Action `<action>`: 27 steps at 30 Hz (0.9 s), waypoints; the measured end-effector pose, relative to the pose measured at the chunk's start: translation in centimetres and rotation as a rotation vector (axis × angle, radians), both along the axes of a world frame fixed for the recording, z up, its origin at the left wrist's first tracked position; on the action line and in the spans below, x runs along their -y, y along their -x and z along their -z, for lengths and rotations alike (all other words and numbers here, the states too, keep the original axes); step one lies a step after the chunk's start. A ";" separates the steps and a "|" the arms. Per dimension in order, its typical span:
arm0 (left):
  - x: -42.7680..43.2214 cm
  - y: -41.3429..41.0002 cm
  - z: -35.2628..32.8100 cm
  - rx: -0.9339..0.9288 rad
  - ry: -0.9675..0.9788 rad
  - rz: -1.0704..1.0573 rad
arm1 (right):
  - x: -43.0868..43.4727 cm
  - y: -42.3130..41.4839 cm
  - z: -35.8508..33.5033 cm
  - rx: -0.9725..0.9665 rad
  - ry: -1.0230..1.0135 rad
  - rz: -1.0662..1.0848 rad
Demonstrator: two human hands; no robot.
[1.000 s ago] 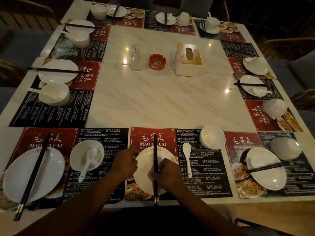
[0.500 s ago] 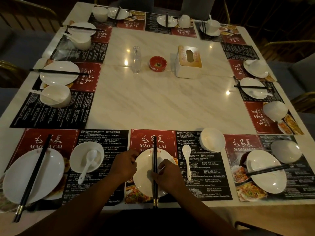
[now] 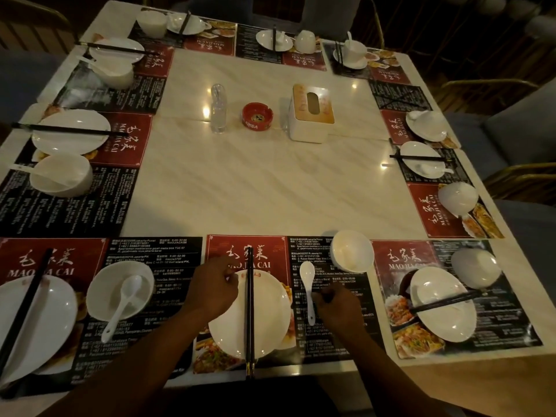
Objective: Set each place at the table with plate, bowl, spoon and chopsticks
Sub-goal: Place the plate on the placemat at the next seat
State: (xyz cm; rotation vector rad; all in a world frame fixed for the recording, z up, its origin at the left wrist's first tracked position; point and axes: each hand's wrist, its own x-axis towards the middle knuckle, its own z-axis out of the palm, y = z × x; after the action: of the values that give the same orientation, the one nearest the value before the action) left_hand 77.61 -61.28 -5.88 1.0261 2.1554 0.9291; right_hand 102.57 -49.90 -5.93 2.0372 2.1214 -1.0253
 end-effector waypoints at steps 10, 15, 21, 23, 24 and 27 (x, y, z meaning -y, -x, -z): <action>-4.7 -3.9 -1.0 -0.041 -0.033 -0.049 | -1.2 -0.7 0.3 -0.101 0.130 -0.098; -8.0 -7.5 -1.7 -0.157 -0.005 -0.035 | -6.1 -5.3 -3.3 -0.347 0.075 0.050; -12.0 -11.3 -0.8 -0.140 -0.001 -0.053 | -11.3 -8.2 -4.3 -0.343 0.189 0.082; -12.8 -12.5 -0.9 -0.126 0.012 -0.098 | -12.0 -8.3 -4.1 -0.368 0.237 0.090; -13.2 -13.0 -1.0 -0.127 0.013 -0.109 | -12.3 -8.3 -4.0 -0.377 0.265 0.089; -13.7 -14.0 -1.3 -0.114 0.028 -0.125 | -13.0 -8.3 -4.1 -0.418 0.342 0.110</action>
State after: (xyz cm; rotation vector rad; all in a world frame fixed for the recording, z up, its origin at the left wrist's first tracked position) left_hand 91.60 -47.57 -4.56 0.9607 2.3430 0.9140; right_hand 110.89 -36.85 -1.86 1.9156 1.8219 -1.8243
